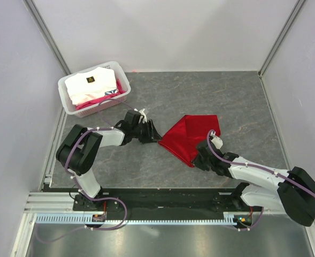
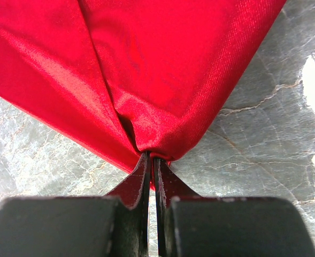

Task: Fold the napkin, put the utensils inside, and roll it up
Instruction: Fold the napkin, then roll the napkin with the utensil

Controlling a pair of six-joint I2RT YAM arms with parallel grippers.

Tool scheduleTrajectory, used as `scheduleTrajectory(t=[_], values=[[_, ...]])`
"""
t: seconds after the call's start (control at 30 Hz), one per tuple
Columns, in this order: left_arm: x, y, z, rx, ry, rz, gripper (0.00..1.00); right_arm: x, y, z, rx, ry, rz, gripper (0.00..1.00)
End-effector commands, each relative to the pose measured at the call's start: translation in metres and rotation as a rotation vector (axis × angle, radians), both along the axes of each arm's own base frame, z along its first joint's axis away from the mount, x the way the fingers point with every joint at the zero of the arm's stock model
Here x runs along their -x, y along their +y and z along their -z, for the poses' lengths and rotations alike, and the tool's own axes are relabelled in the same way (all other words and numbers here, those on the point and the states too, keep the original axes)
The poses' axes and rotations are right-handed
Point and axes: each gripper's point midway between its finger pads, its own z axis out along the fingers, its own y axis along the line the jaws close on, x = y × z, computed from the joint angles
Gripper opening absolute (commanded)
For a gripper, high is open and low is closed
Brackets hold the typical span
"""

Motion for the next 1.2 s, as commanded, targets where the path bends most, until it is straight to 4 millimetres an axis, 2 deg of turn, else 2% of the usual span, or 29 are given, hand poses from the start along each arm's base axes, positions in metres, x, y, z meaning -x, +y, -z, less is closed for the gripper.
scheduleTrajectory(t=[0.0, 0.27, 0.33, 0.5, 0.6, 0.63, 0.73, 0.8, 0.87, 0.93, 1.0, 1.03, 1.1, 1.13, 1.17], values=[[0.02, 0.001, 0.022, -0.045, 0.071, 0.03, 0.49, 0.005, -0.007, 0.007, 0.031, 0.015, 0.011, 0.0], [0.024, 0.0, 0.034, -0.08, 0.085, 0.046, 0.4, 0.004, -0.007, 0.006, 0.034, 0.009, 0.008, 0.0], [0.023, -0.001, 0.034, -0.078, 0.085, 0.051, 0.35, 0.003, -0.008, 0.006, 0.036, 0.005, 0.012, 0.0], [0.021, -0.009, 0.024, -0.041, 0.068, 0.075, 0.15, 0.002, -0.012, 0.003, 0.059, -0.005, 0.016, 0.0], [0.018, -0.014, 0.016, -0.016, 0.059, 0.083, 0.05, -0.001, -0.017, -0.004, 0.087, -0.021, 0.021, 0.13], [0.017, -0.015, 0.012, -0.006, 0.054, 0.083, 0.03, -0.002, -0.019, -0.007, 0.104, -0.03, 0.011, 0.24], [0.015, -0.02, 0.002, 0.026, 0.056, 0.082, 0.02, -0.008, -0.03, -0.024, 0.172, -0.082, -0.006, 0.42], [0.016, -0.023, -0.005, 0.044, 0.063, 0.084, 0.02, -0.015, -0.038, -0.042, 0.224, -0.134, -0.004, 0.49], [0.017, -0.025, -0.013, 0.062, 0.07, 0.081, 0.02, -0.023, -0.044, -0.06, 0.277, -0.189, -0.026, 0.52], [0.016, -0.026, -0.019, 0.071, 0.07, 0.078, 0.02, -0.026, -0.039, -0.068, 0.316, -0.225, -0.087, 0.55], [0.016, -0.027, -0.023, 0.077, 0.076, 0.081, 0.02, -0.032, -0.021, -0.081, 0.33, -0.285, -0.137, 0.56], [0.015, -0.028, -0.026, 0.085, 0.078, 0.08, 0.02, -0.034, -0.014, -0.079, 0.364, -0.292, -0.164, 0.56], [0.017, -0.03, -0.028, 0.095, 0.089, 0.086, 0.02, -0.038, 0.012, -0.097, 0.409, -0.389, -0.234, 0.57], [0.016, -0.031, -0.029, 0.102, 0.093, 0.083, 0.02, -0.038, 0.021, -0.091, 0.461, -0.391, -0.271, 0.57], [0.017, -0.031, -0.029, 0.107, 0.101, 0.086, 0.02, -0.043, 0.036, -0.103, 0.48, -0.434, -0.305, 0.58]])
